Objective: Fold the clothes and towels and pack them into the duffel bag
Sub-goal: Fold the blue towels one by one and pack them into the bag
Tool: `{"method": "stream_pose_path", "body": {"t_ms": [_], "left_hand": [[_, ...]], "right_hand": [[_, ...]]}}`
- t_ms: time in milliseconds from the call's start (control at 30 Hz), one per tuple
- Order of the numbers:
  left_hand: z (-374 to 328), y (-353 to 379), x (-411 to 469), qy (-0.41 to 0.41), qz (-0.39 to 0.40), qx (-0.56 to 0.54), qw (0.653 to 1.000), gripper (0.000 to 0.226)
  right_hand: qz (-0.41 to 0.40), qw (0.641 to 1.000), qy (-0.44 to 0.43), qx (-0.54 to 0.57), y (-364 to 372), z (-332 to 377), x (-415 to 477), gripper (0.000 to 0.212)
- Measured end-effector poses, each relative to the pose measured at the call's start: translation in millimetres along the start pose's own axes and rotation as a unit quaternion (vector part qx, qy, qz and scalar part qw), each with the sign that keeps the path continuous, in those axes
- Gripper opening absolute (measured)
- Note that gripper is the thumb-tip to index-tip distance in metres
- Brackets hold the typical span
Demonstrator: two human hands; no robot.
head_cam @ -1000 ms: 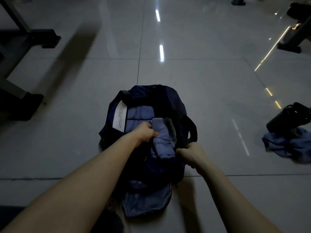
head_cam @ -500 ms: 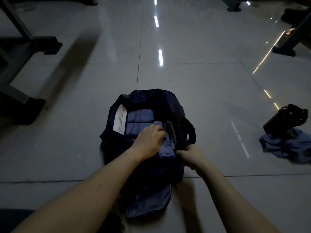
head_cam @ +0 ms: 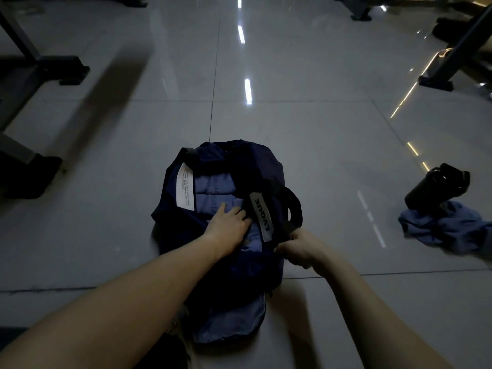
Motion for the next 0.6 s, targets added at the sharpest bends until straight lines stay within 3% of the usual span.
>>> {"method": "stream_pose_path", "body": {"t_ms": [67, 233, 400, 600], "left_hand": [[-1, 3, -1, -0.006, -0.013, -0.003, 1.000, 0.062], [9, 4, -7, -0.013, 0.010, -0.078, 0.997, 0.068], [26, -14, -5, -0.019, 0.102, -0.168, 0.980, 0.079], [9, 2, -2, -0.011, 0.058, -0.063, 0.996, 0.081]], "right_hand": [[-0.055, 0.997, 0.013, -0.045, 5, 1, 3, 0.018], [-0.151, 0.983, 0.046, -0.089, 25, -1, 7, 0.055], [-0.090, 0.994, 0.041, -0.050, 20, 4, 3, 0.041], [0.004, 0.999, 0.007, 0.032, 1, 11, -12, 0.018]]}}
Point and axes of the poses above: each hand's wrist, its own x-axis towards the middle knuckle, its own y-axis out of the palm, z = x × y, the point moved 2 cm from there along x, towards the middle knuckle, and after that the axes turned 15 degrees about -x, right-handed, at the moved point
